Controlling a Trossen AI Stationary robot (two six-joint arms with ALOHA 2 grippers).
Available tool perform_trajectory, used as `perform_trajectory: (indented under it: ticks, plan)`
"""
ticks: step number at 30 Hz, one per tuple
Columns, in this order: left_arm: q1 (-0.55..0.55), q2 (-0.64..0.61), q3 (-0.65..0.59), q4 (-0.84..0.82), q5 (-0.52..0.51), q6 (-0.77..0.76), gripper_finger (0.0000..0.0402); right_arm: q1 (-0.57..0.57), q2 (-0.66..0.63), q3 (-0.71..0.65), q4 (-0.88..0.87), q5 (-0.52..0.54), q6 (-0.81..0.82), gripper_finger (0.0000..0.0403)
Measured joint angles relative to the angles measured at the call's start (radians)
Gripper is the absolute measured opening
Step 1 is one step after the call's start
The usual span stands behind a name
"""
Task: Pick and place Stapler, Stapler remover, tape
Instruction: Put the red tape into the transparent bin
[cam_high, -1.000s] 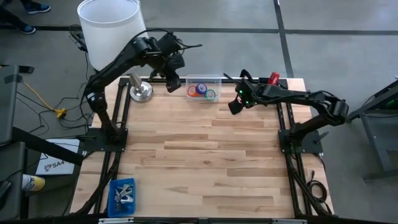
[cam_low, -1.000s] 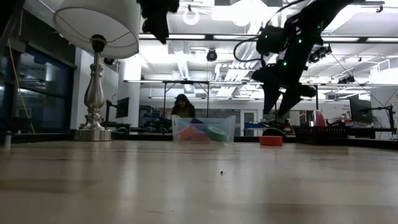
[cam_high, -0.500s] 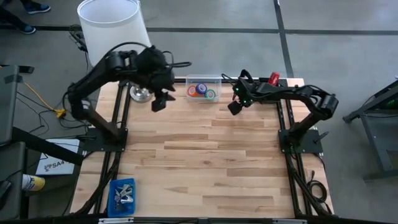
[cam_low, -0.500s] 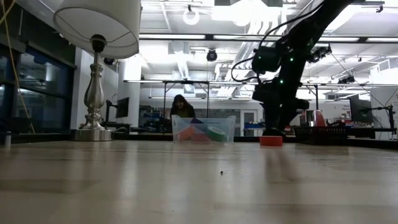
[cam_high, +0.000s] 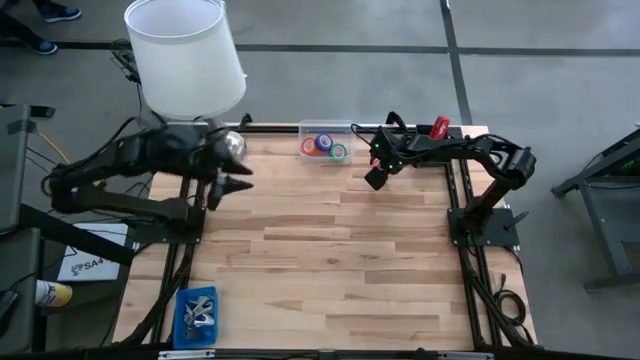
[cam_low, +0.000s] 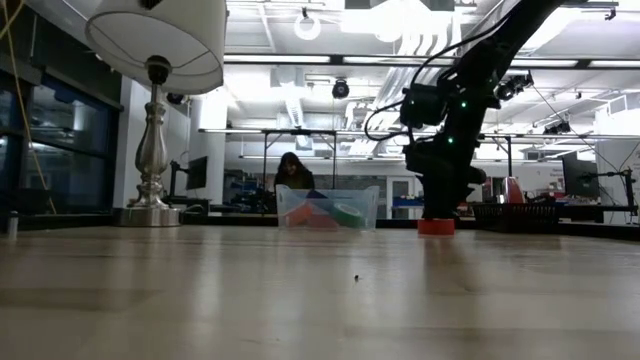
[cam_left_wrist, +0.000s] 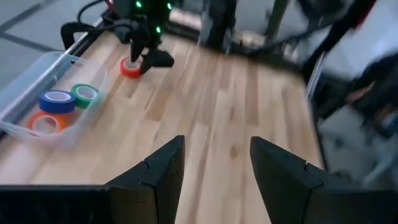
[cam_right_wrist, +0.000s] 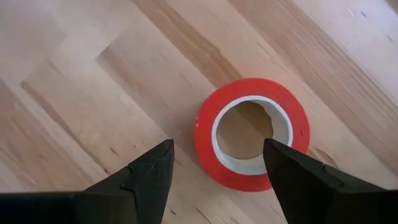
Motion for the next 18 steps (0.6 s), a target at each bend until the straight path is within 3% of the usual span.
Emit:
perform_trajectory:
  ticks: [9, 18]
  plan:
    - [-0.105, -0.488, -0.46, 0.184, -0.196, -0.28, 0.0177, 0.0, 0.0, 0.0, -0.002, -0.028, -0.081, 0.0239]
    - [-0.114, -0.839, -0.779, 0.26, -0.233, -0.363, 0.0177, 0.0, 0.0, -0.001, -0.005, -0.048, -0.084, 0.0239]
